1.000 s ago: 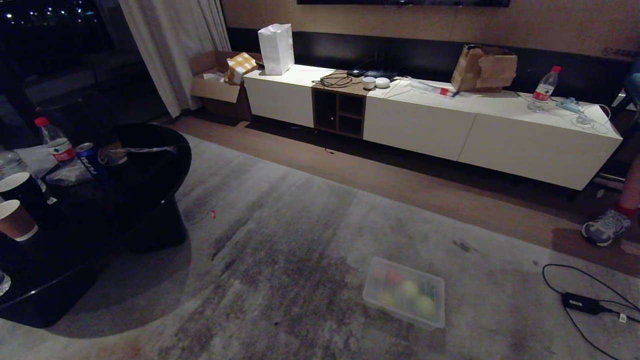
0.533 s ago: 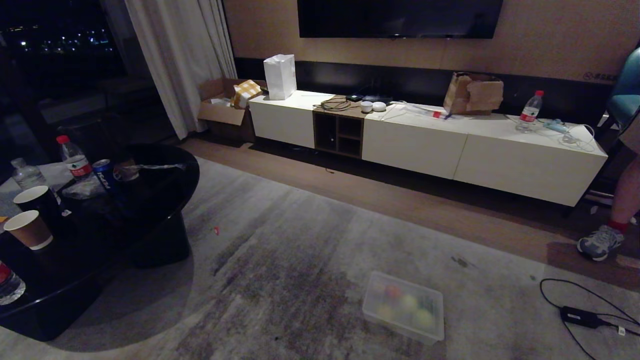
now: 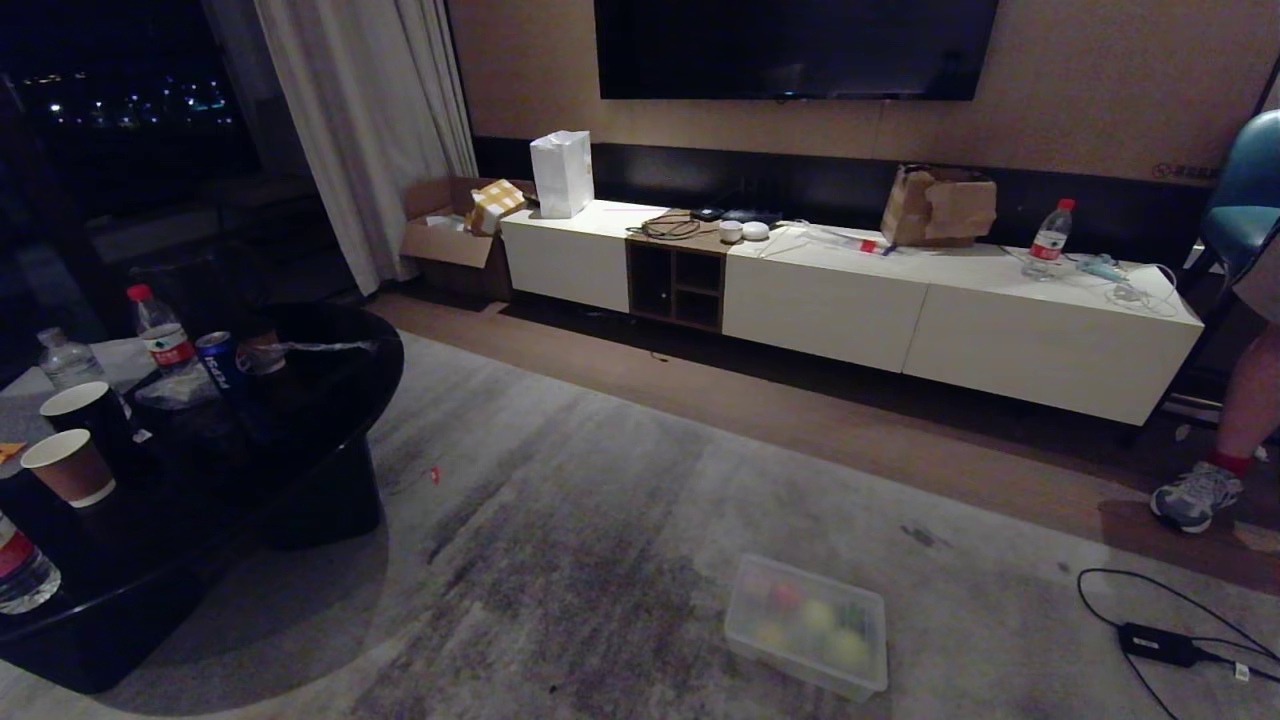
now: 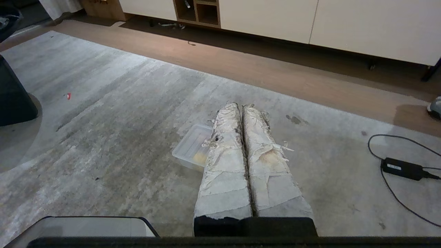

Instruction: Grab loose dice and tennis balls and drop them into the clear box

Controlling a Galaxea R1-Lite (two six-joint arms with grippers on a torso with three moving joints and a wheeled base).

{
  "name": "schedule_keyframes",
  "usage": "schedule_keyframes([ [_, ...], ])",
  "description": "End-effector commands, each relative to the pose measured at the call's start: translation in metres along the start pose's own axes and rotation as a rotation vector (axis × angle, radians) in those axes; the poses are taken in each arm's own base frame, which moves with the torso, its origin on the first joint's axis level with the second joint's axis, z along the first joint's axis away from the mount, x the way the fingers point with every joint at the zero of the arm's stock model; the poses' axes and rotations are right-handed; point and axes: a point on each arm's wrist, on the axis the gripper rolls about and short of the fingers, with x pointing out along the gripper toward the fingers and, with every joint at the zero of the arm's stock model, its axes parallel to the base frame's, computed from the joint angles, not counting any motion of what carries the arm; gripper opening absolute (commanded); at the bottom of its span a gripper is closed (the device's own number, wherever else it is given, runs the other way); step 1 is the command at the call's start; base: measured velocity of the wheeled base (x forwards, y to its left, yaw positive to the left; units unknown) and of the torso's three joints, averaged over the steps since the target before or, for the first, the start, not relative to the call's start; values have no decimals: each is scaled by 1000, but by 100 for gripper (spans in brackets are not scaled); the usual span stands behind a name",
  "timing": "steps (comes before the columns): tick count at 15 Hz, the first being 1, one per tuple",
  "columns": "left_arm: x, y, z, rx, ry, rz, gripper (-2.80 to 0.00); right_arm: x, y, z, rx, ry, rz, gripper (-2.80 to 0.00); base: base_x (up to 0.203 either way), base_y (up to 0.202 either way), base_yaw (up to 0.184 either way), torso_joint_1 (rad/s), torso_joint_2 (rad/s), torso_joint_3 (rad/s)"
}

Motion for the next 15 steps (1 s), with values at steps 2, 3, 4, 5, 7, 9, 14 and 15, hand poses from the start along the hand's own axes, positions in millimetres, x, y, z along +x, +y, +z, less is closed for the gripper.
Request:
schedule_keyframes([
  [2, 0, 0, 0, -2, 3, 1, -280, 0, 0, 0, 0, 1, 0, -280, 0, 0, 0, 0, 0, 0],
  [3, 0, 0, 0, 0, 3, 1, -280, 0, 0, 0, 0, 1, 0, -280, 6, -5, 68, 3, 6, -1],
  [4, 0, 0, 0, 0, 3, 1, -280, 0, 0, 0, 0, 1, 0, -280, 1, -9, 122, 7, 7, 2],
  [5, 0, 0, 0, 0, 3, 1, -280, 0, 0, 0, 0, 1, 0, -280, 4, -6, 155, 1, 11, 6],
  [7, 0, 0, 0, 0, 3, 1, -280, 0, 0, 0, 0, 1, 0, -280, 1, -9, 164, 1, 0, 0],
  [9, 0, 0, 0, 0, 3, 1, -280, 0, 0, 0, 2, 1, 0, -280, 1, -7, 168, 6, 6, 8],
  [14, 0, 0, 0, -2, 3, 1, -280, 0, 0, 0, 2, 2, 0, -280, 0, -9, 163, 4, 4, 4],
  [15, 0, 0, 0, -2, 3, 1, -280, 0, 0, 0, 2, 1, 0, -280, -2, -9, 161, 0, 2, 2],
])
